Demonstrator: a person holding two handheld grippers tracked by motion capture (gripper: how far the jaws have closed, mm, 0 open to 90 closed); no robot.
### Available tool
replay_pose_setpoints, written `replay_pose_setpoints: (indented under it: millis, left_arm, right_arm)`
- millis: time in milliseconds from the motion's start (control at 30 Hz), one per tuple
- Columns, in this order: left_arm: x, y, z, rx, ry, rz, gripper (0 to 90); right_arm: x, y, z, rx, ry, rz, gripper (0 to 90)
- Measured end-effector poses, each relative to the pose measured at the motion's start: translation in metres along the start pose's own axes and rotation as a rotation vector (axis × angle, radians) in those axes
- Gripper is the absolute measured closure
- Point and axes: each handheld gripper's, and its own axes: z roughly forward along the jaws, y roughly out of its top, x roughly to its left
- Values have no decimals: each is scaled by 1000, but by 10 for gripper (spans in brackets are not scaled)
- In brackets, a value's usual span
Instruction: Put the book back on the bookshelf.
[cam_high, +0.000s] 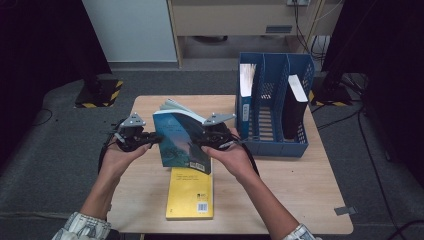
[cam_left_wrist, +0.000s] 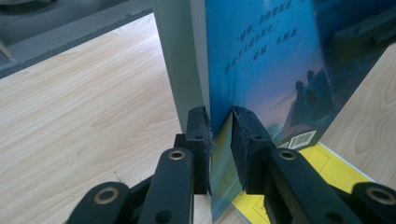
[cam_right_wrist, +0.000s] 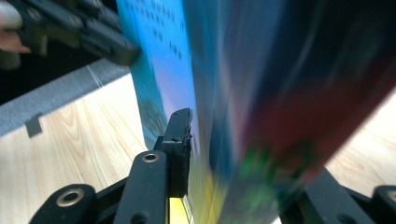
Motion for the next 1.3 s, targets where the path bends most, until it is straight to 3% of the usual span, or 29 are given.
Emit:
replay_pose_setpoints:
  millis: [200,233,367,667,1300]
  left_arm:
    - [0,-2,-1,-5,-10,-2,777]
    - [1,-2,-1,-4,-11,-2,778]
    - [2,1,2,5,12,2,781]
    - [14,11,16,-8,20,-13,782]
    - [7,5,9,-10,14,6,775]
  right_arm:
    - [2,15,-5,-41,11,-20,636]
    - [2,20,-5,-50,-3,-27,689]
    - [2,24,-2,-41,-18,-55,735]
    - [-5,28,2,-54,-50,-68,737]
    - [3,33,-3,-73,27,-82,670]
